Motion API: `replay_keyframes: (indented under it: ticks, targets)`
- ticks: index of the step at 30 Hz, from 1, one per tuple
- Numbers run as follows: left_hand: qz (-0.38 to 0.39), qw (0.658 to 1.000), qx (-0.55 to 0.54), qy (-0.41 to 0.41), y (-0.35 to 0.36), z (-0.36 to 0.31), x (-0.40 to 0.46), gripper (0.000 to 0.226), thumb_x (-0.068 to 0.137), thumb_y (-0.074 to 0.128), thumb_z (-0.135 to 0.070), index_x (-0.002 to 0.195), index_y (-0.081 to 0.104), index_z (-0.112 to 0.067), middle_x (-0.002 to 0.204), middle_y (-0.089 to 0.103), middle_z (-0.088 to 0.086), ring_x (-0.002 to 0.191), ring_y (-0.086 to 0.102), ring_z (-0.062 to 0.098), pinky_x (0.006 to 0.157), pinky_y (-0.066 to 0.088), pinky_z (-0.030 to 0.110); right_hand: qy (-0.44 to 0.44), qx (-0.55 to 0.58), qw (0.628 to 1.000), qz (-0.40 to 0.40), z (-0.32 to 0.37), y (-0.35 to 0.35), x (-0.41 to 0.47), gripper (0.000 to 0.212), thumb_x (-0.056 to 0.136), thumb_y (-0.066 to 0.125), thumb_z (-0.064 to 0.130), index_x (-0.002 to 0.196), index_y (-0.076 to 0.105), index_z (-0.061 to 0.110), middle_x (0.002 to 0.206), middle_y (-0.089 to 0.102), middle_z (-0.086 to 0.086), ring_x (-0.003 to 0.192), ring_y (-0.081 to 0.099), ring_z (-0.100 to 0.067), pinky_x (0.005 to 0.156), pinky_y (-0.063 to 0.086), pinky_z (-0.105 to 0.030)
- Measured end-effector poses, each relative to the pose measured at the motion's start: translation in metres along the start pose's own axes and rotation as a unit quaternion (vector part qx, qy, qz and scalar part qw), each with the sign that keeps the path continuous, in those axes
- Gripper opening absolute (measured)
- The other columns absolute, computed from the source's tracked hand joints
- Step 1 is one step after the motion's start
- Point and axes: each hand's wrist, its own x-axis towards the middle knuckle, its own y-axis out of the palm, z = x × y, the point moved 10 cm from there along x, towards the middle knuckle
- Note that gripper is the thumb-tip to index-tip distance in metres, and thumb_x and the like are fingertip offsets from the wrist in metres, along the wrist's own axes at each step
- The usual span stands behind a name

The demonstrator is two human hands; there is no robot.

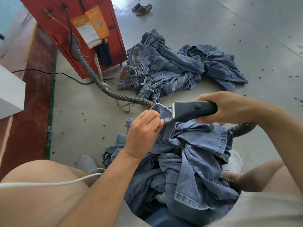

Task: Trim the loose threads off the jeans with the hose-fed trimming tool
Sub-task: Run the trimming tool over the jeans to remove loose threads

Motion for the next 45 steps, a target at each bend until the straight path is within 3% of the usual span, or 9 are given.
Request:
replay_keyframes:
  ticks: [10,19,25,30,35,39,41,43,45]
  targets:
    - [0.004,0.998,-0.017,0.054,0.004,-0.013,-0.004,0.025,0.098,0.067,0.002,0.073,0.065,0.001,0.085,0.065,0.011,0.071,0.058,0.026,0.067,0.054,0.036,0.011,-0.034,0.994,0.105,0.004,0.018,0.001,0.026,0.081,0.082,0.041,0.101,0.066,0.041,0.080,0.071,0.013,0.065,0.067,-0.007,0.057,0.052,-0.021]
    - [-0.031,0.998,-0.010,0.055,0.000,-0.012,-0.005,0.026,0.097,0.069,0.002,0.071,0.066,0.001,0.083,0.064,0.010,0.071,0.058,0.023,0.067,0.054,0.031,0.000,0.043,0.998,0.052,0.001,-0.006,0.007,0.022,0.085,0.083,0.039,0.097,0.066,0.043,0.071,0.070,0.011,0.057,0.064,-0.007,0.054,0.050,-0.018]
    - [-0.010,0.995,-0.063,-0.081,0.009,0.022,-0.003,0.020,0.092,0.077,-0.011,0.077,0.064,-0.008,0.090,0.064,0.004,0.085,0.058,0.018,0.077,0.050,0.025,-0.024,0.035,0.998,0.037,0.013,0.008,0.016,0.023,0.083,0.084,0.039,0.098,0.066,0.042,0.081,0.071,0.011,0.063,0.067,-0.008,0.057,0.053,-0.020]
    - [0.076,0.845,-0.210,-0.485,0.041,0.104,-0.034,0.021,0.100,0.065,-0.032,0.086,0.054,-0.021,0.075,0.059,-0.002,0.066,0.051,0.012,0.066,0.045,0.031,0.020,0.006,0.996,-0.084,-0.013,-0.023,0.022,0.023,0.084,0.082,0.045,0.097,0.063,0.043,0.082,0.069,0.021,0.064,0.068,-0.005,0.063,0.051,-0.028]
    - [0.106,0.712,-0.431,-0.543,0.080,0.094,-0.037,0.016,0.107,0.055,-0.022,0.095,0.060,-0.012,0.072,0.065,0.010,0.058,0.053,0.025,0.052,0.042,0.034,-0.016,-0.040,0.998,-0.044,0.007,0.021,0.037,0.025,0.082,0.082,0.044,0.095,0.061,0.047,0.083,0.065,0.026,0.080,0.059,0.010,0.068,0.040,-0.021]
    - [-0.032,0.737,-0.241,-0.631,0.053,0.137,-0.066,0.021,0.102,0.062,-0.035,0.111,0.064,-0.017,0.111,0.070,0.009,0.106,0.065,0.029,0.093,0.055,0.043,0.007,0.010,0.983,-0.181,0.002,-0.020,0.033,0.028,0.084,0.081,0.047,0.101,0.060,0.042,0.079,0.066,0.018,0.070,0.063,0.009,0.062,0.043,-0.022]
    - [-0.067,0.646,-0.109,-0.753,0.037,0.134,-0.115,0.048,0.097,0.060,-0.050,0.128,0.055,-0.013,0.136,0.056,0.017,0.128,0.052,0.036,0.109,0.045,0.048,0.027,0.029,0.976,-0.214,-0.006,-0.034,0.029,0.028,0.086,0.080,0.050,0.101,0.058,0.042,0.076,0.067,0.013,0.061,0.066,0.001,0.058,0.047,-0.022]
    - [-0.083,0.520,-0.261,-0.809,0.072,0.103,-0.138,0.058,0.093,0.052,-0.058,0.127,0.054,-0.011,0.138,0.057,0.017,0.123,0.057,0.035,0.106,0.050,0.051,0.037,0.023,0.977,-0.208,-0.010,-0.033,0.029,0.028,0.087,0.079,0.049,0.102,0.058,0.040,0.075,0.067,0.011,0.059,0.066,-0.003,0.057,0.047,-0.023]
    - [-0.043,0.507,-0.411,-0.756,0.109,0.072,-0.121,0.073,0.087,0.041,-0.071,0.133,0.062,-0.019,0.138,0.063,0.008,0.124,0.059,0.028,0.108,0.048,0.052,0.043,0.001,0.980,-0.195,-0.011,-0.028,0.031,0.028,0.087,0.078,0.050,0.103,0.058,0.040,0.077,0.065,0.013,0.064,0.064,-0.001,0.060,0.043,-0.022]
